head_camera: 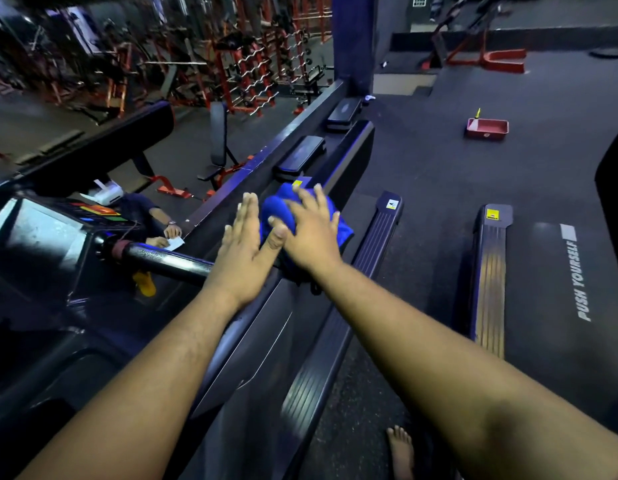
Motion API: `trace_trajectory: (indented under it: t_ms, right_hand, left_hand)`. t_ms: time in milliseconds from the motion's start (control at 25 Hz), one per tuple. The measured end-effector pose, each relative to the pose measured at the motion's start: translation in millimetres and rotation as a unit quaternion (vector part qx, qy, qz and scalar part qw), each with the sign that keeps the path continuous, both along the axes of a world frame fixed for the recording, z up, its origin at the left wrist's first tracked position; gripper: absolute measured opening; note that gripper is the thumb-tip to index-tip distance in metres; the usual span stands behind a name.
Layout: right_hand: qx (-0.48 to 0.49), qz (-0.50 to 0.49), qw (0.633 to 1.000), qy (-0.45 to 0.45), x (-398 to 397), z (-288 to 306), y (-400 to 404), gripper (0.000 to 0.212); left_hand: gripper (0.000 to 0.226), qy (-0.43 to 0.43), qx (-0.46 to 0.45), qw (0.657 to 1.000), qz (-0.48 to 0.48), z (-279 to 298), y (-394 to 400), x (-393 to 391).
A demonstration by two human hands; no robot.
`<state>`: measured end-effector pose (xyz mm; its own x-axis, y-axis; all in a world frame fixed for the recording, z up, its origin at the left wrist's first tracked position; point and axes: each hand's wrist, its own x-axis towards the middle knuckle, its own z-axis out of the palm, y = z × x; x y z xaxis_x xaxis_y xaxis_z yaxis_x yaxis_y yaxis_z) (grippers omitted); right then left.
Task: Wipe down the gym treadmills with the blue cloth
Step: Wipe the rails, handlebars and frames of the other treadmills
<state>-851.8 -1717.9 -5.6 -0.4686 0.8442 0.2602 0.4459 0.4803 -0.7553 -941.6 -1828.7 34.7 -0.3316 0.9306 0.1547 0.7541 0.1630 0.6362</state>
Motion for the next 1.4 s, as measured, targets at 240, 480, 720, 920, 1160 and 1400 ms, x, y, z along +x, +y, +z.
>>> trace_trajectory:
  t_ms: [240,480,720,920,1160,1400]
  right_hand:
    - [-0.047,0.024,0.989,0.136,6.0,-34.6,-50.8,0.066]
    - [-0.169,-0.085,0.956,0.225,-9.2,-31.1,-28.7,0.073]
    - [-0.307,-0.144,0.891,0.302,-13.4,-66.4,31.2,0.071]
    - [-0.311,-0.160,0.869,0.351,-15.8,-50.5,35.2,0.063]
    - [-0.160,-0.089,0.949,0.255,-8.9,-39.6,124.3,0.065]
    - [-0.086,-0.036,0.979,0.182,0.9,-29.2,134.3,0.060]
  left_hand:
    - [0.124,-0.030,-0.019,0.999,-0.017,2.0,3.9,-0.8]
    - [0.126,0.144,-0.140,0.979,-0.029,-0.6,8.8,4.7]
    - [0.123,0.200,-0.192,0.960,-0.035,-1.0,13.9,3.5]
    - [0.122,0.239,-0.208,0.948,-0.042,6.0,52.9,8.9]
    - [0.119,0.255,-0.228,0.938,-0.052,2.3,118.9,8.6]
    - [0.120,0.227,-0.207,0.950,-0.050,-2.7,135.4,7.1]
